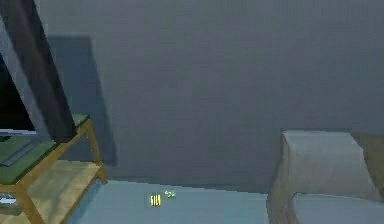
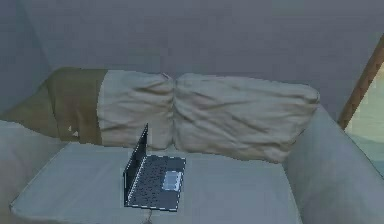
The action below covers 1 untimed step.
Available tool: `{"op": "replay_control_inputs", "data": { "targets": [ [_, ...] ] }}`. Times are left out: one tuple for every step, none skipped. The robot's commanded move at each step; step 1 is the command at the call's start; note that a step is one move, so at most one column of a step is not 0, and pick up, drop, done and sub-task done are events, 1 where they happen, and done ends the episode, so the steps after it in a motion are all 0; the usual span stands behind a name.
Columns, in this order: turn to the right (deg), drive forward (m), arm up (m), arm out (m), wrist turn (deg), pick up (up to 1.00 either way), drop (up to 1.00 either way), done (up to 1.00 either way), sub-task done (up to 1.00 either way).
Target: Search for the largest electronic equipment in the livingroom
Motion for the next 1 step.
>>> {"op": "replay_control_inputs", "data": {
  "targets": [
    [12.0, 0.00, 0.00, 0.00, 0.0, 0.00, 0.00, 0.00, 0.00]
  ]
}}
